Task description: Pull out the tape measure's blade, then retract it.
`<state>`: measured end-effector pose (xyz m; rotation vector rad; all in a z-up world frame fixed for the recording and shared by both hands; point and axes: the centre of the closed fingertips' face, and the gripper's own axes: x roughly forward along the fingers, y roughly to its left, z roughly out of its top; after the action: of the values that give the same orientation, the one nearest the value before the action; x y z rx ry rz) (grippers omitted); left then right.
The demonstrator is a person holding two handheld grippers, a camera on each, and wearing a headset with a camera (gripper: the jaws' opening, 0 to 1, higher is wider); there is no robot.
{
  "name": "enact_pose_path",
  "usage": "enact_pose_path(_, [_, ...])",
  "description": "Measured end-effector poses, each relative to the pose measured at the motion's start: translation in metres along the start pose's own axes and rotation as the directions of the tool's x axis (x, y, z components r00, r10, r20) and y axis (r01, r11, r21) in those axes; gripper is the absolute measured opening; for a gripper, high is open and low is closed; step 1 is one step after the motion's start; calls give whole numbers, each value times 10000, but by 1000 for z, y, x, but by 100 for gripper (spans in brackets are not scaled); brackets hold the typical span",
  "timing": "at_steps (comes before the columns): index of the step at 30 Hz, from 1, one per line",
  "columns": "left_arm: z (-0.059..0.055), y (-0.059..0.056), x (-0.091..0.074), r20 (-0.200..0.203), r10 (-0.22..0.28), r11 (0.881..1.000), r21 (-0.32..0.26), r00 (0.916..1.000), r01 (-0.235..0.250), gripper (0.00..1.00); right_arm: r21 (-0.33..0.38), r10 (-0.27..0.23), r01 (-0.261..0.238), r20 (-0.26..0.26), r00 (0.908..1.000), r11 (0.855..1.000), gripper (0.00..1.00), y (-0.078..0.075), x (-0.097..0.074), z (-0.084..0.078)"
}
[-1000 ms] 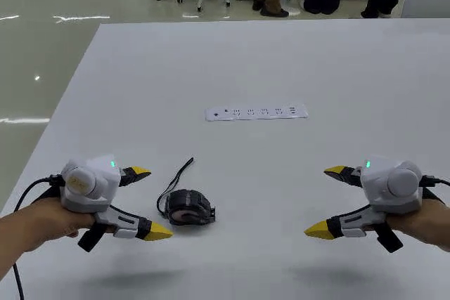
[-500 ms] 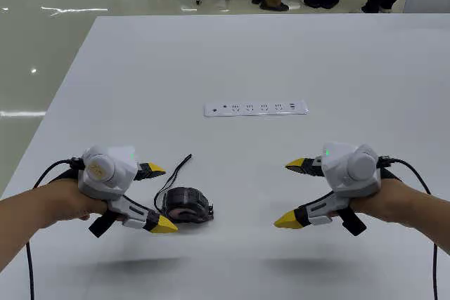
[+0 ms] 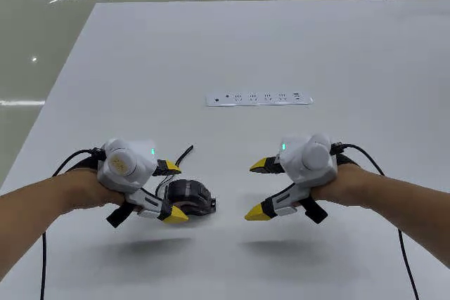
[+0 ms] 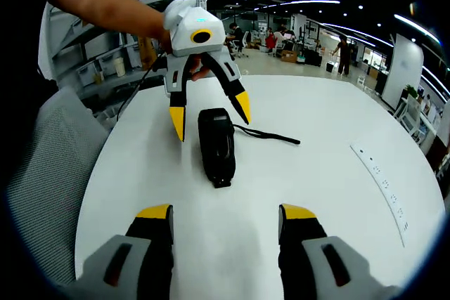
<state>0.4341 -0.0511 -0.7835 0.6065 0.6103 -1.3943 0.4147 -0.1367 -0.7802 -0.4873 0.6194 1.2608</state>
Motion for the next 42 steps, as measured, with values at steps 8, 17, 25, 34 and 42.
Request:
enact_pose_path(8, [-3, 3, 10, -173, -39, 10000, -62, 9998, 38, 50, 10, 260, -260, -111, 9996, 9997, 53, 0, 25, 7])
enact_pose_path(17, [-5, -1, 19, -504, -291, 9995, 62, 9983, 295, 41, -221, 263, -272, -430, 9987, 9994, 39, 2, 48, 8])
enact_pose_path(25, [-9, 0, 20, -749, -173, 9979, 612, 9970, 219, 33, -780, 519, -592, -921, 9944, 9952, 31, 6, 65, 6])
enact_pose_path(34, [-9, 0, 20, -614, -298, 9988, 372, 9977, 321, 33, -999, 509, -629, -1188, 9916, 9930, 23, 1, 70, 5])
enact_pose_path(42, [-9, -1, 21, -700, -250, 9982, 521, 9972, 287, 32, -1483, 417, -680, -1740, 9839, 9866, 17, 3, 78, -1])
